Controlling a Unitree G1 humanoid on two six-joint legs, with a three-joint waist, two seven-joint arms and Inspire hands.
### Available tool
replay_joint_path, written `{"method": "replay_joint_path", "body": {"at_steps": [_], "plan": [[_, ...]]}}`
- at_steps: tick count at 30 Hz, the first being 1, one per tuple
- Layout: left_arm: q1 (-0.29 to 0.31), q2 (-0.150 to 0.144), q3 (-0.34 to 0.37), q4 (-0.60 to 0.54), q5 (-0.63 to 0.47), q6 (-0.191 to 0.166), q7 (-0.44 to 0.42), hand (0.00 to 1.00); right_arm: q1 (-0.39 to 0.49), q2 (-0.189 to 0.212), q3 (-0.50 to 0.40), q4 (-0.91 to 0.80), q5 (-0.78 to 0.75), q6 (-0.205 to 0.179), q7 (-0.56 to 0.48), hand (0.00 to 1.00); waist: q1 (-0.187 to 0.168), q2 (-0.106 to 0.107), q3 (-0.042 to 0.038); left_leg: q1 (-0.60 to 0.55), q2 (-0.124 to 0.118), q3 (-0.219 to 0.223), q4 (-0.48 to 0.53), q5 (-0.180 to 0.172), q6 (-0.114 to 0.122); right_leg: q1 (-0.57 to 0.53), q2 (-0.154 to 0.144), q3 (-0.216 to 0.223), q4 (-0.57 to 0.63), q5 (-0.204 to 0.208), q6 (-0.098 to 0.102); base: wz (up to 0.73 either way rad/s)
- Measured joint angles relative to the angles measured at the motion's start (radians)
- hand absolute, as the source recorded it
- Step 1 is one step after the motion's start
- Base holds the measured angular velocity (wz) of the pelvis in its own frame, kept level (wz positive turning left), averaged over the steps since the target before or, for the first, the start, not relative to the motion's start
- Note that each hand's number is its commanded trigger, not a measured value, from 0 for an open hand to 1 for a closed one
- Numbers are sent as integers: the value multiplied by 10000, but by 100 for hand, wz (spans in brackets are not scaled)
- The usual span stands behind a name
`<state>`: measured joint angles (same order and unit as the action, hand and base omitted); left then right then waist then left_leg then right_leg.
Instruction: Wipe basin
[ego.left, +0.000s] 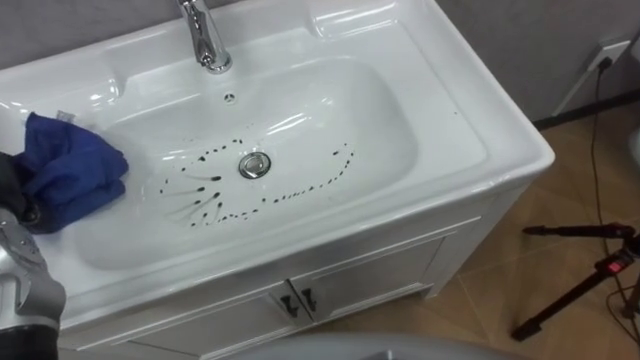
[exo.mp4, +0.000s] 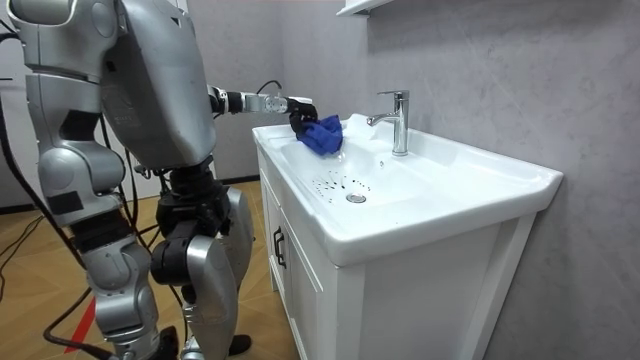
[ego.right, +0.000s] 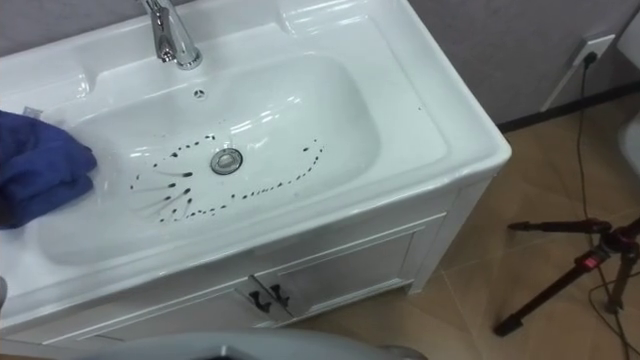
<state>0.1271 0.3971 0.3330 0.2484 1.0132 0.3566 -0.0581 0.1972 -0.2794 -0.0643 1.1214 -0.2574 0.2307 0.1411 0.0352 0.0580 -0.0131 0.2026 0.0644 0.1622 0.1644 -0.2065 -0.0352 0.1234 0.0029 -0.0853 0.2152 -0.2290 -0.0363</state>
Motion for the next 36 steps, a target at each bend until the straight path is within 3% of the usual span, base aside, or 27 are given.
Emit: {"method": "replay_joint_path", "body": {"at_steps": [6,14,18,24,30,34,36], "plan": [[-46,-283,4,-169,-12,73,169,100,-25,12,17,16,175,-27,-181,0,-47,5,9,-63,-10,-33,-4,0,0,62,-27,-155,-109,-1,4,9],[-36,-334,-333,-606,-1,80,581,100,-169,68,61,5,610,-170,-223,0,-96,-150,173,-217,-32,-87,-5,0,0,-25,-61,-279,-119,-12,21,8],[71,-419,-550,-758,2,86,816,100,-196,62,269,-9,901,-334,-244,0,-95,-174,169,-223,-83,-87,-5,0,0,-14,-123,-338,-107,-28,62,6],[350,-773,-955,-1416,11,22,1028,100,-197,105,451,182,933,-595,-180,0,-270,-185,167,-385,-161,-112,-4,0,0,-96,-227,-540,-128,-60,158,13],[353,-935,-2019,-1607,1,-125,1075,100,-203,96,780,230,915,-661,-198,0,-457,-192,158,-487,-200,-86,-9,0,1,-171,-274,-559,-97,34,231,0],[346,-1457,-3285,-917,-28,-641,746,100,-288,172,1090,177,904,-698,-138,0,-672,-279,168,-488,-204,32,-8,0,1,-218,-279,-511,-103,93,252,-9],[340,-1557,-3775,-569,-225,-835,674,100,-330,217,1209,179,906,-700,-87,0,-776,-316,143,-495,-196,45,0,0,1,-254,-263,-465,-100,99,244,-8]]}}
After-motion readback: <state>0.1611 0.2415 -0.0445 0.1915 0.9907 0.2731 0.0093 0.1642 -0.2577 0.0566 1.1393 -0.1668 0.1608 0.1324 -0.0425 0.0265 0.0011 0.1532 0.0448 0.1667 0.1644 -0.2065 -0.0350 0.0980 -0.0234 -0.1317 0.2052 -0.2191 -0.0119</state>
